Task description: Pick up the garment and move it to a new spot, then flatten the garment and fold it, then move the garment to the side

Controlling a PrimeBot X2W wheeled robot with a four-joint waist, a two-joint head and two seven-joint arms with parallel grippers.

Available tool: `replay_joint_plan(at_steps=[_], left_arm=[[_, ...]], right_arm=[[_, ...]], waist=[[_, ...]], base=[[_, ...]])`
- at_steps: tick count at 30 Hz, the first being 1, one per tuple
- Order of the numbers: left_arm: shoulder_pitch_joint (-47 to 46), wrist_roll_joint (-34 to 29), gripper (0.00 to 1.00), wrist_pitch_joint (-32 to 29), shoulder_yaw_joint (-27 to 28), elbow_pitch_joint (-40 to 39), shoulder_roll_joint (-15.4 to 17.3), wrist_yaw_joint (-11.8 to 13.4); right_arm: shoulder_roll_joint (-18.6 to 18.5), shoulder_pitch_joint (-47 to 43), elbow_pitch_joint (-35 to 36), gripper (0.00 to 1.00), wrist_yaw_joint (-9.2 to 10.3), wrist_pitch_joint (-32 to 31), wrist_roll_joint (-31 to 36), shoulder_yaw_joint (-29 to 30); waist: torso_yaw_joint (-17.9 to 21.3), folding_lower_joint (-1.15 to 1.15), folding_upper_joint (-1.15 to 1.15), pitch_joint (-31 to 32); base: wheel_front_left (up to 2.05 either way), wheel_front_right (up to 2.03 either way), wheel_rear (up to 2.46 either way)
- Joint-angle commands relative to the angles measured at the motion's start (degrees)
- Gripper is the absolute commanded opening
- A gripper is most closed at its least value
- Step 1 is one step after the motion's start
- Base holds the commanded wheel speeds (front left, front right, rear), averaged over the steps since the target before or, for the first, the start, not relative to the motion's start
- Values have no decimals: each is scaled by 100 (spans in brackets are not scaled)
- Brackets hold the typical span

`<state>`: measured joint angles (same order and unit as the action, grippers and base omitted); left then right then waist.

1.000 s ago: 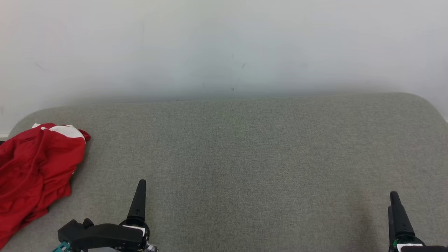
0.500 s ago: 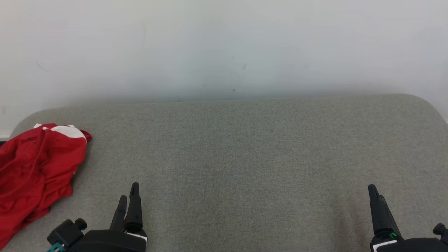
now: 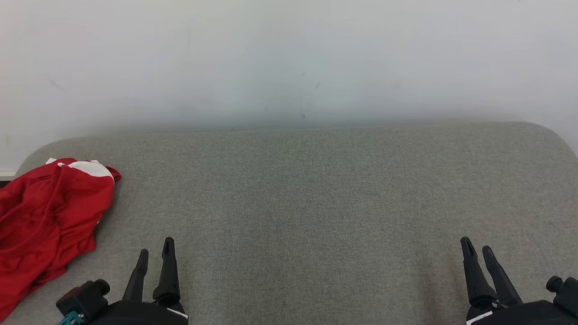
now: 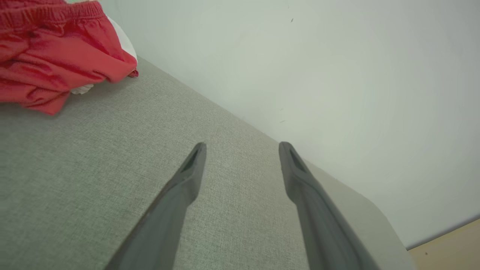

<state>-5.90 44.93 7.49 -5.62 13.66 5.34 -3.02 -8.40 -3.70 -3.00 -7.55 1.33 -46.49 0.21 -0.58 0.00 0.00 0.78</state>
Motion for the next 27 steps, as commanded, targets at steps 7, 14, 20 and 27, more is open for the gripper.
replay_joint_plan(at_steps=[7,14,20,27], left_arm=[[37,-1033,100,165,-82,-121,241,107],[72,-1521,100,252,-91,-142,318,189],[132,-1926,100,322,-101,-185,411,240],[212,-2308,100,398,-95,-263,476,299]], right_arm=[[79,-3,95,100,6,-179,820,196],[150,32,84,100,7,-267,1274,197],[204,36,73,100,7,-348,1844,252],[268,24,84,100,8,-438,2354,273]], waist=[[12,0,0,15],[30,0,0,28],[40,0,0,40],[49,0,0,45]], base=[[0,0,0],[0,0,0],[0,0,0],[0,0,0]])
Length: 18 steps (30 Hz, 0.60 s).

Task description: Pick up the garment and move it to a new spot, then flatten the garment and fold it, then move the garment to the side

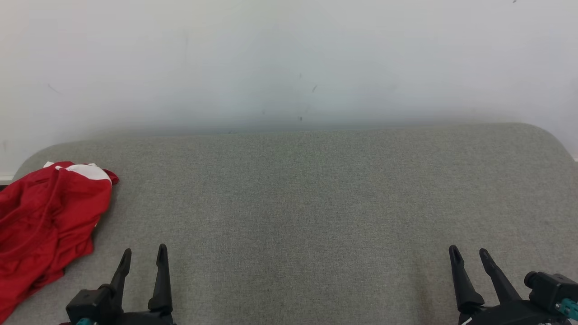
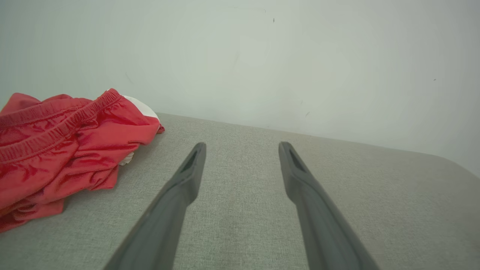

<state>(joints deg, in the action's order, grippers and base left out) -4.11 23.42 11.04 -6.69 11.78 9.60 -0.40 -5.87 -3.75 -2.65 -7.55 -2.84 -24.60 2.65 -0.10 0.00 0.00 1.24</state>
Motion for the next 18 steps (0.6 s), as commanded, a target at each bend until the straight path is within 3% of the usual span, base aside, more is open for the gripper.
replay_joint_plan(at_steps=[1,18], left_arm=[[42,-197,100,42,8,-79,52,26],[196,-949,100,25,-48,-231,161,108]], right_arm=[[24,31,51,100,8,-32,237,33],[153,16,-6,100,10,-144,1129,66]], waist=[[3,0,0,-1],[-7,0,0,30]], base=[[0,0,0],[0,0,0]])
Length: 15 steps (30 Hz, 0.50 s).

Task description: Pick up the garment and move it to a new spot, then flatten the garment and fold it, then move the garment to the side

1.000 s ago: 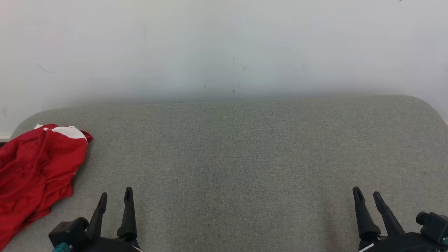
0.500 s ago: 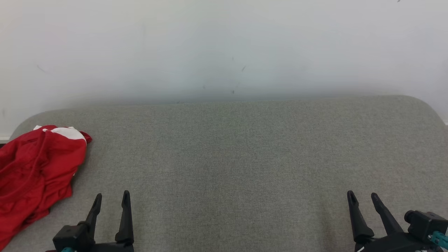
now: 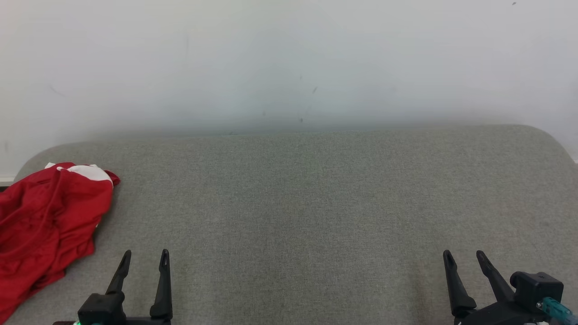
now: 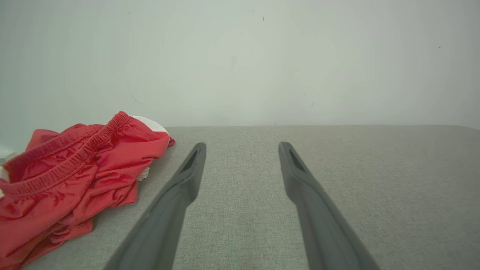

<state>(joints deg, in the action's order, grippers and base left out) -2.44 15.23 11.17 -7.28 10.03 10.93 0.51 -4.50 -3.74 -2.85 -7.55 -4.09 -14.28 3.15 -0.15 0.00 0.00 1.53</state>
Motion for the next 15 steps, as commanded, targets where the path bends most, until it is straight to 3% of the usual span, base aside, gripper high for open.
replay_joint_plan(at_steps=[1,15], left_arm=[[41,-140,100,-4,18,-58,26,20],[194,-556,100,-37,75,-168,112,107]], right_arm=[[23,17,12,100,10,-29,151,16],[126,83,-66,100,11,-47,809,-38]], waist=[[-7,0,0,4],[5,0,0,6]], base=[[0,0,0],[0,0,0]])
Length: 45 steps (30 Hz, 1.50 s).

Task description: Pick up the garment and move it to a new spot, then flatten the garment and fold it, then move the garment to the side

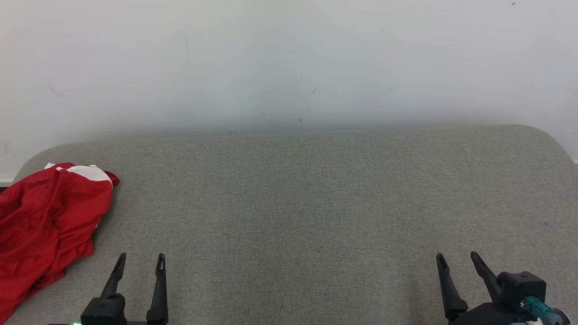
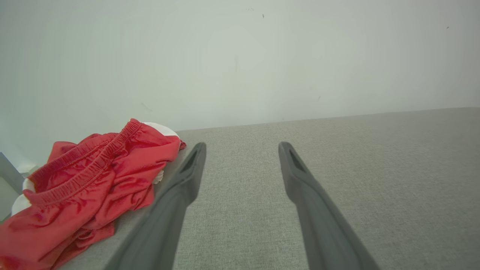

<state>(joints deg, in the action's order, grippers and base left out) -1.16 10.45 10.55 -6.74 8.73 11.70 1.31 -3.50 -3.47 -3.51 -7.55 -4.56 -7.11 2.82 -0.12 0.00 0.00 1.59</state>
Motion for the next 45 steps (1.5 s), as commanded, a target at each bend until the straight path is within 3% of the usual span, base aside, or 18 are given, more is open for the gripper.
replay_joint_plan(at_steps=[1,9,33,36,45], left_arm=[[79,-111,100,22,26,-45,39,31],[143,-358,100,39,56,-97,69,119],[218,-19,100,-105,96,-121,-10,285],[199,110,100,-187,144,-109,-45,319],[295,275,100,-292,225,-185,-11,355]], right_arm=[[32,59,-3,100,11,18,138,-3],[84,70,-41,100,12,88,493,0],[77,10,65,100,12,394,287,70],[77,-15,90,100,12,383,270,41],[76,-101,221,100,12,472,203,-34]], waist=[[5,0,0,1],[2,0,0,5],[-27,0,0,-3],[-154,0,0,-10],[-1227,0,0,-17]], base=[[0,0,0],[0,0,0],[0,0,0],[0,0,0],[0,0,0]])
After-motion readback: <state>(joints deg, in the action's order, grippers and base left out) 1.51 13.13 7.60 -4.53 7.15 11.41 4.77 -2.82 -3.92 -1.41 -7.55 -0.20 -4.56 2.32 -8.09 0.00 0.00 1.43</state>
